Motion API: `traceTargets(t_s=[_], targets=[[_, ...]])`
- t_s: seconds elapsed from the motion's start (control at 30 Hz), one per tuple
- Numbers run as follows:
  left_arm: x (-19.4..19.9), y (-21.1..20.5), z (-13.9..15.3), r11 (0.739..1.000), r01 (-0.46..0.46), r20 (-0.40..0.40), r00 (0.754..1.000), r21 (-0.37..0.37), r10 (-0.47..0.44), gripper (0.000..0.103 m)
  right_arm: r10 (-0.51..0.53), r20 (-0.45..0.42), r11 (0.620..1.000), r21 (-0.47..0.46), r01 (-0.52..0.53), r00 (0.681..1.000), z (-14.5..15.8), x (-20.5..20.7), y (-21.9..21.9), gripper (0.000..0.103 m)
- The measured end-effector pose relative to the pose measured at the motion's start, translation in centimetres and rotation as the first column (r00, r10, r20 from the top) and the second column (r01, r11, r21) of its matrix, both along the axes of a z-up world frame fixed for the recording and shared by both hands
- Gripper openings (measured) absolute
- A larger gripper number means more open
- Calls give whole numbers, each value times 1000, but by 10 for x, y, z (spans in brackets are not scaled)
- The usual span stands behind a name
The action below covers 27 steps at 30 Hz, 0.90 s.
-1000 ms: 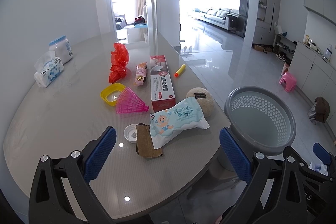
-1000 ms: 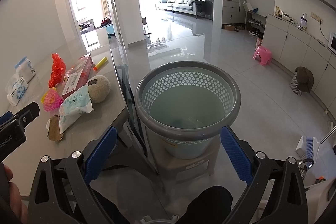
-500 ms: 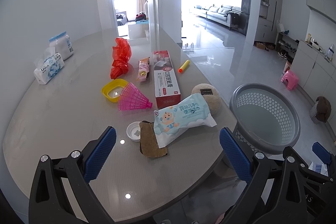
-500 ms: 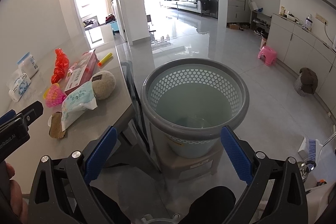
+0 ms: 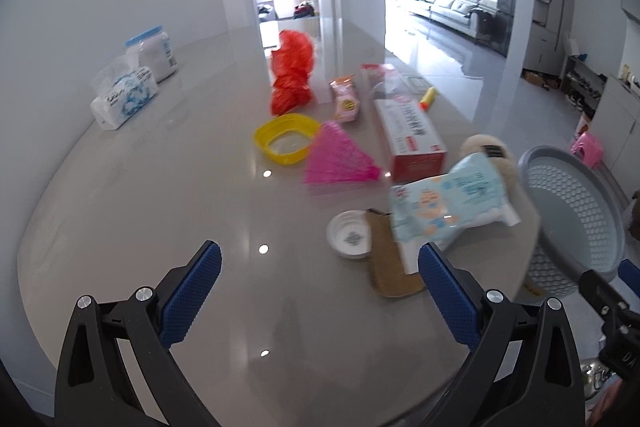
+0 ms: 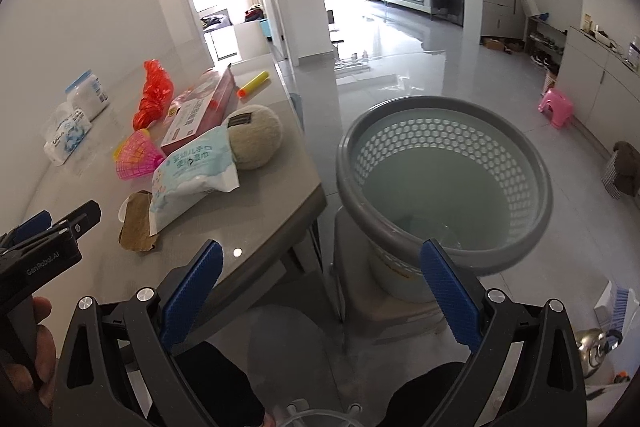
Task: Collect trash
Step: 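Reach the right tool to the blue-and-white wipes pack and grasp it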
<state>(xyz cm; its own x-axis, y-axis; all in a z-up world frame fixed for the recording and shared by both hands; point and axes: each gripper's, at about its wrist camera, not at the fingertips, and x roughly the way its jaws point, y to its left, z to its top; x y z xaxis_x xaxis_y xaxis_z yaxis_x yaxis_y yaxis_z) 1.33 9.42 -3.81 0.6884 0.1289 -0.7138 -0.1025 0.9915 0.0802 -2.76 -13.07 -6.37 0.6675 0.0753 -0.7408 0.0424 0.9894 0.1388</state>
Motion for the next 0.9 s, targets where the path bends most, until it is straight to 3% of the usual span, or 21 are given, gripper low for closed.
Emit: traceTargets(t_s=[0.37,0.9], targets=[[15,56,-14,995,-94,-29,995,-25,93,97,71,-34,997,8,-71,997,-14,45,29,94],[22,44,-22,997,-78,-61,995,-18,77,97,129,-25,992,18,-129,991,-17,71,52,94]])
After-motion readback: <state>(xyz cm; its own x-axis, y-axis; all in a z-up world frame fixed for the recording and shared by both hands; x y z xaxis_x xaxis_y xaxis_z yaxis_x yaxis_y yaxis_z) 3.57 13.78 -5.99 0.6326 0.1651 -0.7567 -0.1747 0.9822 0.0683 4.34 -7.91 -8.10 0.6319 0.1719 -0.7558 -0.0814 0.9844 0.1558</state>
